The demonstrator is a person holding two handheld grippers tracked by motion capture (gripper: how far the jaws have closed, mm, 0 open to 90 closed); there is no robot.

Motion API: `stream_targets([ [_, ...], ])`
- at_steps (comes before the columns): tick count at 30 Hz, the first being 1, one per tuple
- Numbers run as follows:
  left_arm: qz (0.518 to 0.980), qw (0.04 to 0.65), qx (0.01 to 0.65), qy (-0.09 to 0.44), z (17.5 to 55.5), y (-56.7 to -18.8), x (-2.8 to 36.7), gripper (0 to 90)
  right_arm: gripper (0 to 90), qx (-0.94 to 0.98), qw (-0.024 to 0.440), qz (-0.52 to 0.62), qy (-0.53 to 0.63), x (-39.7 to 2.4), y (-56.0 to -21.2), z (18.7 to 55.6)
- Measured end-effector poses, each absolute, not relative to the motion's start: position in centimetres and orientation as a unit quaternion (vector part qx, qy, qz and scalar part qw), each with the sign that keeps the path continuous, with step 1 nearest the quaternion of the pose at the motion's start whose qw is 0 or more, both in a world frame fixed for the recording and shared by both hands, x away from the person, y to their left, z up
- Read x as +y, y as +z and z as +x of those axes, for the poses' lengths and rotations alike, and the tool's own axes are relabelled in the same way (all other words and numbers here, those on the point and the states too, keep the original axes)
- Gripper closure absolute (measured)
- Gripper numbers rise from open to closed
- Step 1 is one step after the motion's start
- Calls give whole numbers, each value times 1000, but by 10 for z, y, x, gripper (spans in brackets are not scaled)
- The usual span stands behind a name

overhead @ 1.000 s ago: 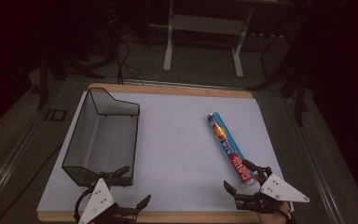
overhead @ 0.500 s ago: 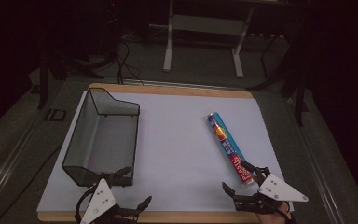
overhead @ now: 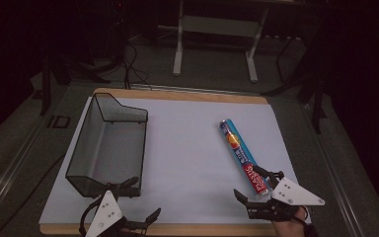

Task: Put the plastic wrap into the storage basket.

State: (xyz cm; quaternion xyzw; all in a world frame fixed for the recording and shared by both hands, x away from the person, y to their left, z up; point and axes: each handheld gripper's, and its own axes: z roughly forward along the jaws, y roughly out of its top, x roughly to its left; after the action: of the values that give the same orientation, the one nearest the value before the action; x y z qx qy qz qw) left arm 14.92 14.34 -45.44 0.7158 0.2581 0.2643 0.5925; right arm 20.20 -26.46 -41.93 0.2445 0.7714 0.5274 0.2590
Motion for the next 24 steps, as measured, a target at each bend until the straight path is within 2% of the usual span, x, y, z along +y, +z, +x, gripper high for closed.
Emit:
stream_targets([
  [10, 711, 596, 259, 270, 147, -454, 144, 30, 132, 776, 272, 240, 516, -259, -413, 223],
  [19, 709, 598, 260, 269, 148, -453, 145, 31, 116, 778, 246, 264, 514, -258, -416, 253],
  [24, 709, 598, 260, 268, 148, -454, 145, 31, 114, 781, 259, 273, 499, -258, -419, 268],
])
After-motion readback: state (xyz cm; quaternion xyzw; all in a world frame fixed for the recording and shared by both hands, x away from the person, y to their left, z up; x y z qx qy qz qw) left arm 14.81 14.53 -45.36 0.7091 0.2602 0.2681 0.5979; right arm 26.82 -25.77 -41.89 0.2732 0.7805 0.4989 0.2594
